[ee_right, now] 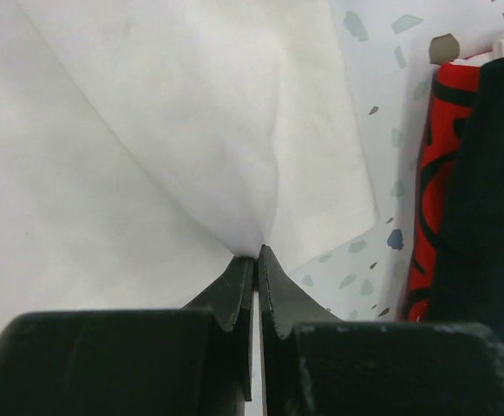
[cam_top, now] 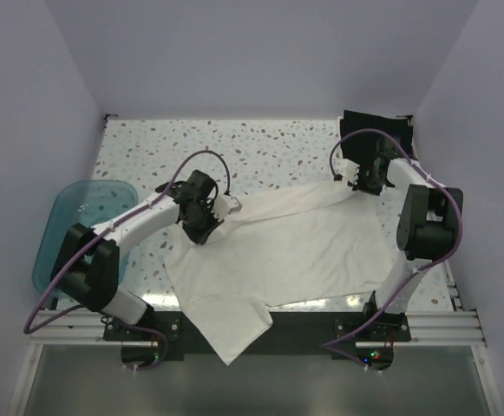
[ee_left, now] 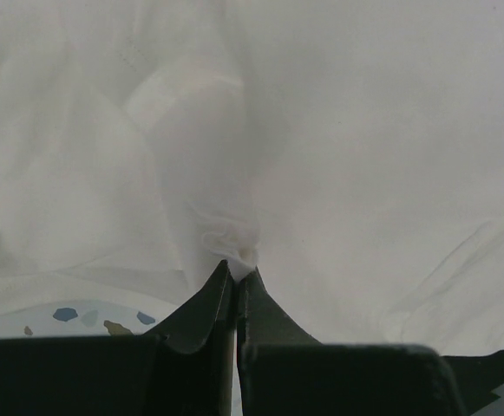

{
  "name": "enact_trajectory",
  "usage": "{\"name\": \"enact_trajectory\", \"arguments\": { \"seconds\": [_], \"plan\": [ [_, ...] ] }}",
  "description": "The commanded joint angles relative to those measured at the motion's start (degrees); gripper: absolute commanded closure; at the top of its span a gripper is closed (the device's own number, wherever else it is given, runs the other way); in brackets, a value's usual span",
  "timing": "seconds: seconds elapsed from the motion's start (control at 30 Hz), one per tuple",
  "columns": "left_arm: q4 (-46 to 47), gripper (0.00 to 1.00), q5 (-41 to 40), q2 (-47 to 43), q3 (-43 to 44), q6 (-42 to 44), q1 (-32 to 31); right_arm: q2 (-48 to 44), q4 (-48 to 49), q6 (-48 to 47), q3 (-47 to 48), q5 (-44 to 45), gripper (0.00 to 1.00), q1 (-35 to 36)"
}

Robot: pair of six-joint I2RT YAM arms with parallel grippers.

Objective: Fold and stack the t-shirts
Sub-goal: Fold the tshirt

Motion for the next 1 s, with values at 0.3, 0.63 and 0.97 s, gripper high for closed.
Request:
{"name": "enact_trajectory", "arguments": {
  "seconds": [0.3, 0.63, 0.97],
  "plan": [
    [0.3, 1.00, -5.4, -0.4, 2.9, 1.8, 0.2, -1.7, -3.4, -3.0, 1.3, 0.2, 1.00, 0.0],
    [-4.3, 0.84, 1.7, -2.5, 2.4, 6.3, -0.1, -0.9, -5.0, -6.3, 0.5, 2.2, 1.00, -0.7],
    [-5.5, 0.55, 9.3, -3.3, 11.8, 7.5, 12.2, -2.1, -21.5, -2.0, 10.7, -0.3, 0.30, -1.2]
  ]
}}
